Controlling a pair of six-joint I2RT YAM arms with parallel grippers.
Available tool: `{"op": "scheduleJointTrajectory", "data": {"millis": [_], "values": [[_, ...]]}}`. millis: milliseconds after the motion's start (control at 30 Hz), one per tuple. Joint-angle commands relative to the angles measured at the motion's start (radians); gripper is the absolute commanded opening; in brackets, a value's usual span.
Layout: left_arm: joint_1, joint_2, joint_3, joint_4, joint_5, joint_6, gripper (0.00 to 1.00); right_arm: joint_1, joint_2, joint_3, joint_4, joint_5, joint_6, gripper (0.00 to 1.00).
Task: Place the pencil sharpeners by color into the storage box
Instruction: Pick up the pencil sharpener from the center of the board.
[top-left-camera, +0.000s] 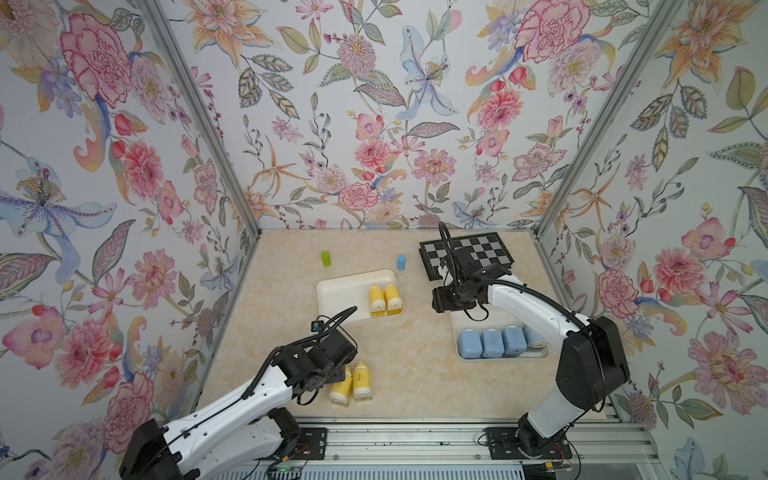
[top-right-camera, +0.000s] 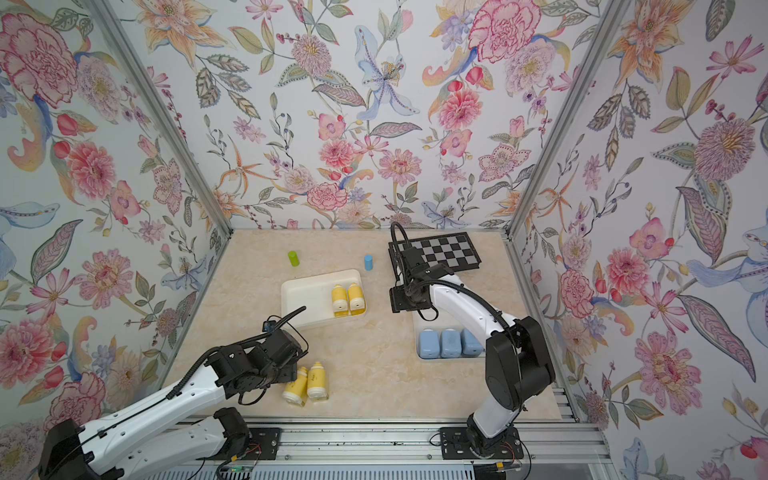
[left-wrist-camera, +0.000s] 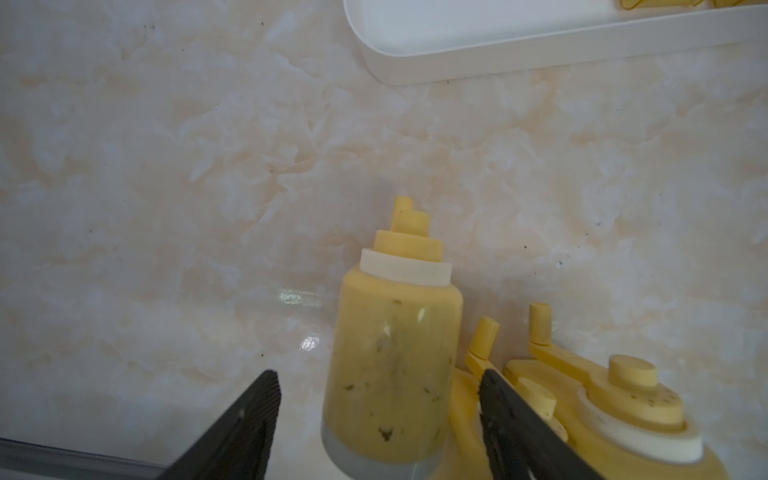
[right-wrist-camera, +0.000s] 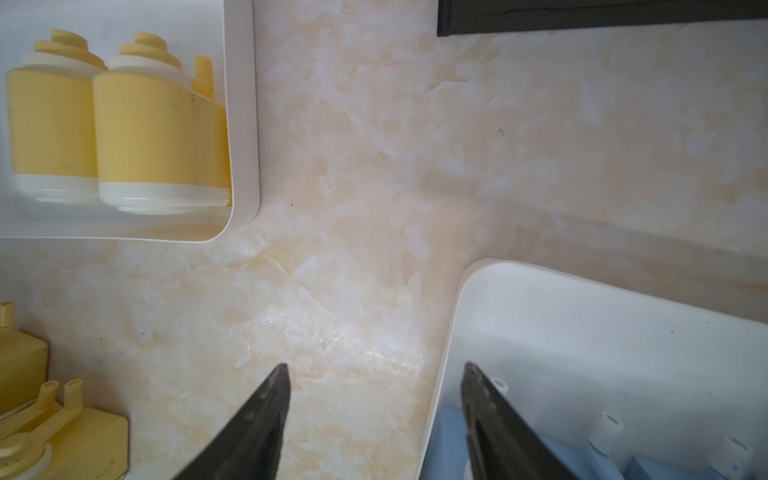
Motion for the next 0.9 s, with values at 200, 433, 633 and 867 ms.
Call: {"op": "scheduleJointTrajectory", "data": {"millis": [200,433,633,867], "values": [[0.085,0.015,-0.057,0.073,0.033,0.069,0.75,-0.016,-0.019,-0.022,0.017,-0.014,-0.019,0.67],[0.121,0.035,-0.065,0.096,0.051,0.088,0.71,-0.022,-0.010,-0.023,0.021,-0.023,-0.019,0.67],[0.135,0.031,-0.066,0.099,0.056,0.092,0.67,-0.023,-0.003,-0.025,0.024,-0.027,-0.023,0.67],[0.135,0.037,-0.062,0.105,0.055,0.089,0.53,-0.033,-0.008,-0.036,0.027,-0.032,-0.025,0.67]]}}
